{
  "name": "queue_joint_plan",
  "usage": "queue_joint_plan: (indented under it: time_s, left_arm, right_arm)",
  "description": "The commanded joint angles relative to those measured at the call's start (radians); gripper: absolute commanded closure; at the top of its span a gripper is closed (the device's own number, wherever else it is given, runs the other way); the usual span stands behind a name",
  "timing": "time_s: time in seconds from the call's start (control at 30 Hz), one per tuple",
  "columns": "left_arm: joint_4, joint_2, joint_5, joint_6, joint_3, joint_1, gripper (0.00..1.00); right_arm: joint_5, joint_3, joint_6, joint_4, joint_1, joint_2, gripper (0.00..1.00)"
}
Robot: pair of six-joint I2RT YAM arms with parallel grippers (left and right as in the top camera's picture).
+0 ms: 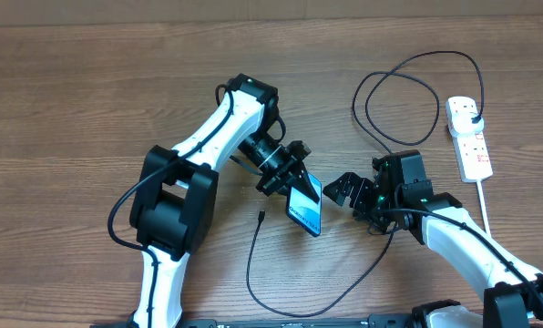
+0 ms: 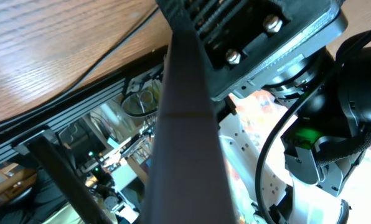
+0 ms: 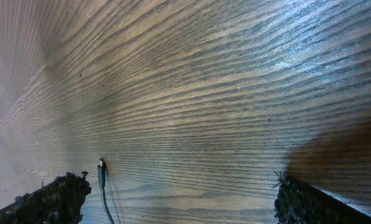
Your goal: Plug charger to phone and switch on socket
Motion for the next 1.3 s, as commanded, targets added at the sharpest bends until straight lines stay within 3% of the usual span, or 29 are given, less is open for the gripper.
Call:
queue_joint_plan:
  time_s: [0.0, 0.4, 0.53, 1.27]
  left_arm:
    - [-0.008, -0.010, 0.074, -0.021, 0.023, -0.017, 0.96]
    - [-0.008, -0.010, 0.175, -0.056, 0.023, -0.025, 0.96]
    - [-0.008, -0.010, 0.175, -0.111, 0.023, -0.026, 0.96]
    - [-0.008, -0.010, 0.172, -0.111, 0.023, -0.024, 0.96]
  right_arm:
    - [0.007, 0.007, -0.008, 0.005, -0.002, 0.002, 0.00]
    - [0.007, 0.007, -0.008, 0.005, -0.002, 0.002, 0.00]
    - [0.007, 0.007, -0.008, 0.005, -0.002, 0.002, 0.00]
    - [0.007, 0.007, -0.008, 0.005, -0.002, 0.002, 0.00]
